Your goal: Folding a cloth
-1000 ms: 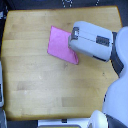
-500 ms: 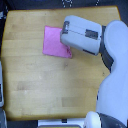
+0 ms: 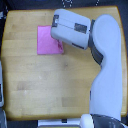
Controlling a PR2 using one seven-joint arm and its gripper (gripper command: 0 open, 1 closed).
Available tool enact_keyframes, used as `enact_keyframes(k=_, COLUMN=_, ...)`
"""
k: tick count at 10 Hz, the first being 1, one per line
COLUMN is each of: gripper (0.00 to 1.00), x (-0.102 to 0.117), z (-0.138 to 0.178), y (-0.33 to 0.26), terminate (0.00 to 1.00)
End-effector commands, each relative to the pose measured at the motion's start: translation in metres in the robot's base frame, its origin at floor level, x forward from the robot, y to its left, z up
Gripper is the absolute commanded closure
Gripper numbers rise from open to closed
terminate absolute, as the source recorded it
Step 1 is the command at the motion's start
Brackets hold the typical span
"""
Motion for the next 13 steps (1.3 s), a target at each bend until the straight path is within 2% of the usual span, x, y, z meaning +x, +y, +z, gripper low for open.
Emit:
enact_keyframes(k=1, gripper=1.00, x=0.032, z=0.054, y=0.126, terminate=0.00)
enact_keyframes(k=2, gripper=1.00, x=0.032, z=0.052, y=0.129, terminate=0.00)
enact_keyframes(k=3, gripper=1.00, x=0.026, z=0.029, y=0.158, terminate=0.00)
enact_keyframes(k=4, gripper=1.00, x=0.023, z=0.023, y=0.162, terminate=0.00)
enact_keyframes(k=7, gripper=1.00, x=-0.004, z=-0.026, y=0.185, terminate=0.00)
enact_keyframes(k=10, gripper=1.00, x=0.011, z=-0.053, y=0.188, terminate=0.00)
enact_keyframes(k=12, gripper=1.00, x=0.029, z=-0.057, y=0.189, terminate=0.00)
enact_keyframes(k=13, gripper=1.00, x=0.031, z=-0.057, y=0.188, terminate=0.00)
